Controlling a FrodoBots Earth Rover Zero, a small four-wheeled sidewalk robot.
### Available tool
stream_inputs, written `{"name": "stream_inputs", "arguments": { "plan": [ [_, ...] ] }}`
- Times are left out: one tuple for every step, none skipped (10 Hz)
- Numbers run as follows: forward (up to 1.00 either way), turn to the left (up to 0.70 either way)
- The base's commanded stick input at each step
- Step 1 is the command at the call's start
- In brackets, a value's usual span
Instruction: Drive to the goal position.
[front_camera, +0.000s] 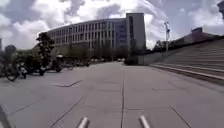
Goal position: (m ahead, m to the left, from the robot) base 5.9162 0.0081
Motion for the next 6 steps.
{"name": "stream_inputs", "arguments": {
  "plan": [
    [0.70,0.00],
    [0.70,0.00],
    [0.70,0.00],
    [0.70,0.00],
    [0.70,0.00],
    [0.70,0.00]
  ]
}}
